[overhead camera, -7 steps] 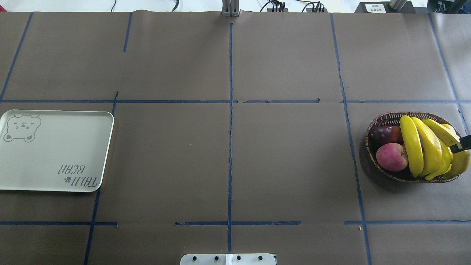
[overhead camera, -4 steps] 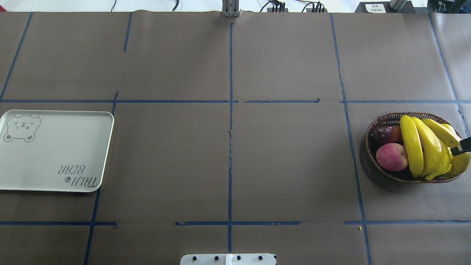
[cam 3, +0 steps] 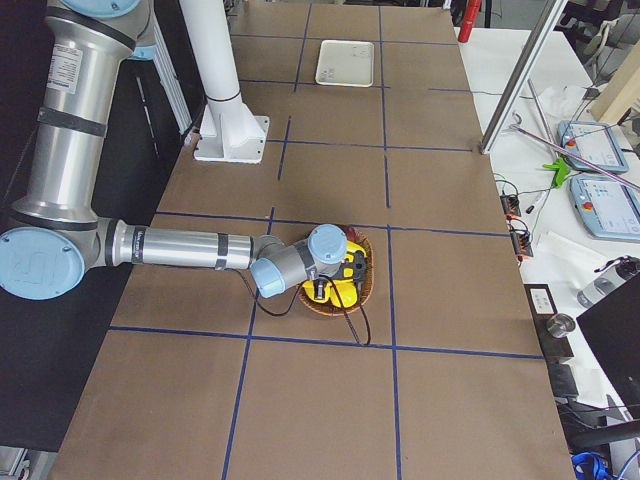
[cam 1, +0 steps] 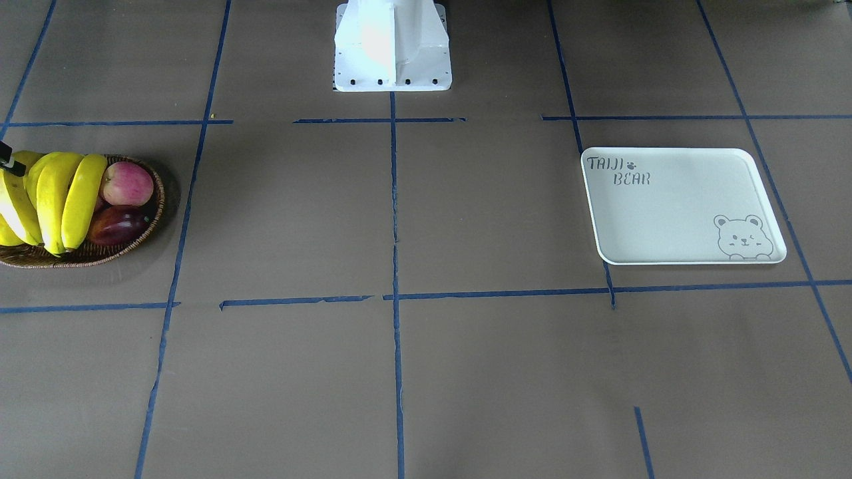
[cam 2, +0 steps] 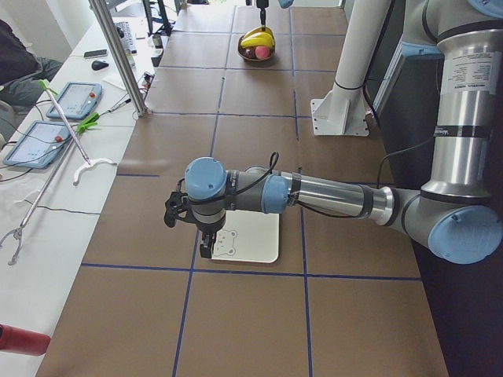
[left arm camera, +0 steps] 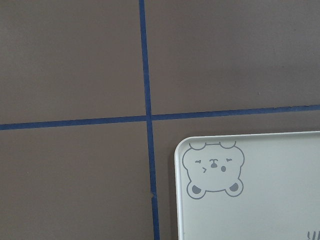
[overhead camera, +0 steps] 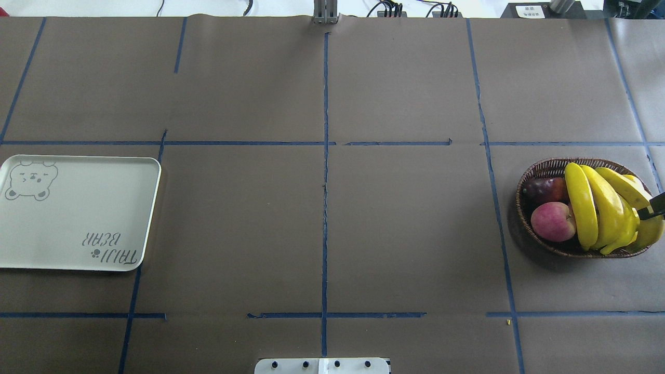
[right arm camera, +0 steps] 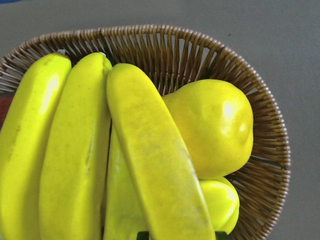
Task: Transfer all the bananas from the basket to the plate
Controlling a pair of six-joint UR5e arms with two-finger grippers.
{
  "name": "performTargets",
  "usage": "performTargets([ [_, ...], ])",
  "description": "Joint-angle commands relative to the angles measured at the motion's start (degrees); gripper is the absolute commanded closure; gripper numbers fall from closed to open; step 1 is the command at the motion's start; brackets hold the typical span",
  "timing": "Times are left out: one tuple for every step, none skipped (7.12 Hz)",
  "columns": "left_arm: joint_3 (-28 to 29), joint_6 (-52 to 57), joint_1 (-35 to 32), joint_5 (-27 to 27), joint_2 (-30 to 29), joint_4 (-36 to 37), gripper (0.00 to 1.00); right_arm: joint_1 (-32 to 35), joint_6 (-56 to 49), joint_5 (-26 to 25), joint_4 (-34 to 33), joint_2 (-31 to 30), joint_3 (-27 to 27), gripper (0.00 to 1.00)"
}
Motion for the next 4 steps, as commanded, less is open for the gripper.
performTargets([
  [0.0, 0.0, 0.0, -0.07, -0.05, 0.0, 0.0, 1.7, 0.2, 3.81, 2.6, -0.21, 2.01, 0.99],
  [-0.09, 0.0, 0.0, -0.07, -0.05, 0.0, 0.0, 4.85, 0.02, 4.88, 2.88, -0.21, 2.45, 1.0],
  [-0.09, -0.09, 0.0, -0.07, -0.14, 0.09, 0.0, 9.32, -0.33, 5.85, 2.8, -0.47, 3.59, 1.0],
  [-0.09, -0.09, 0.0, -0.07, -0.05, 0.09, 0.0, 11.45, -0.5, 5.86, 3.06, -1.17, 5.08, 1.0],
])
